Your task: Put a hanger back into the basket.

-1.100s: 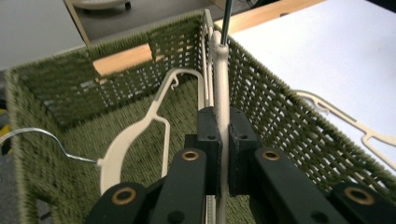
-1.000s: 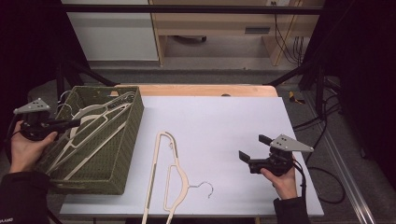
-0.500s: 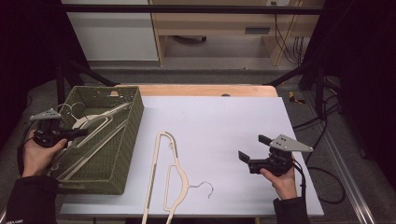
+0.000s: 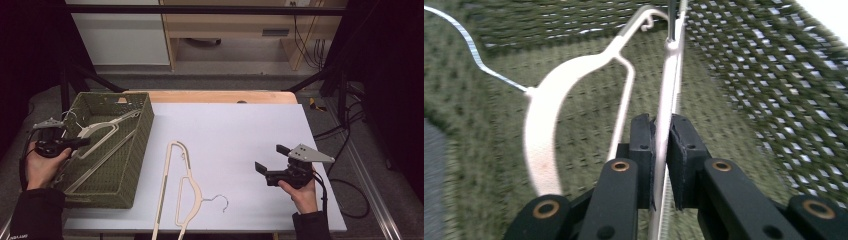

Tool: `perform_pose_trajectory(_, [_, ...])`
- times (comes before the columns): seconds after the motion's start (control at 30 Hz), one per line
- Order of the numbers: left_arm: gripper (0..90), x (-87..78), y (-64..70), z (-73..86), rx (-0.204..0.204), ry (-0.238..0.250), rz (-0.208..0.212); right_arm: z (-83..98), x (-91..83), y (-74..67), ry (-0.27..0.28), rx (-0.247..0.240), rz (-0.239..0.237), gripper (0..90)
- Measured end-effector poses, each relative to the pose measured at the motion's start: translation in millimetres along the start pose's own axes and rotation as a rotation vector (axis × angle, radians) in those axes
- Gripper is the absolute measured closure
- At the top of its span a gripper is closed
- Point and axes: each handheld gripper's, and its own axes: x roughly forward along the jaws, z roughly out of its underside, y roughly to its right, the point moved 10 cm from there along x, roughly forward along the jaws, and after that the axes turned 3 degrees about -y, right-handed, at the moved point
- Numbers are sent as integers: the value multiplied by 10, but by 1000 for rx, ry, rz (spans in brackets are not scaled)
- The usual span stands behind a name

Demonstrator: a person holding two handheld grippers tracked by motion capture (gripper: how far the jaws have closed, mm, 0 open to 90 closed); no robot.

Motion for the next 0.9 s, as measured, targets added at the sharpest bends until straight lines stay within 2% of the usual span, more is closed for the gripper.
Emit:
perform_pose_trajectory(0.1, [801,18,-47,36,6,-32,-44,3,8,-5,-1,-2,-1,38])
perform_pose_trajectory(0.17, [761,32,-103,64,14,-50,-88,4,11,-9,-2,0,-4,38])
perform_pose_trajectory(0.27, [739,41,-167,93,1,-55,-117,7,15,-10,-4,-2,-2,38])
perform_pose_trajectory(0.5, [653,69,-247,156,-13,-94,-156,14,32,-17,-7,-2,-2,38])
perform_pose_trajectory(0.6, [604,85,-288,199,-18,-130,-178,11,27,-15,-6,0,-2,38])
perform_pose_trajectory(0.9, [479,133,-313,275,-25,-189,-196,10,26,-16,-5,0,-1,38])
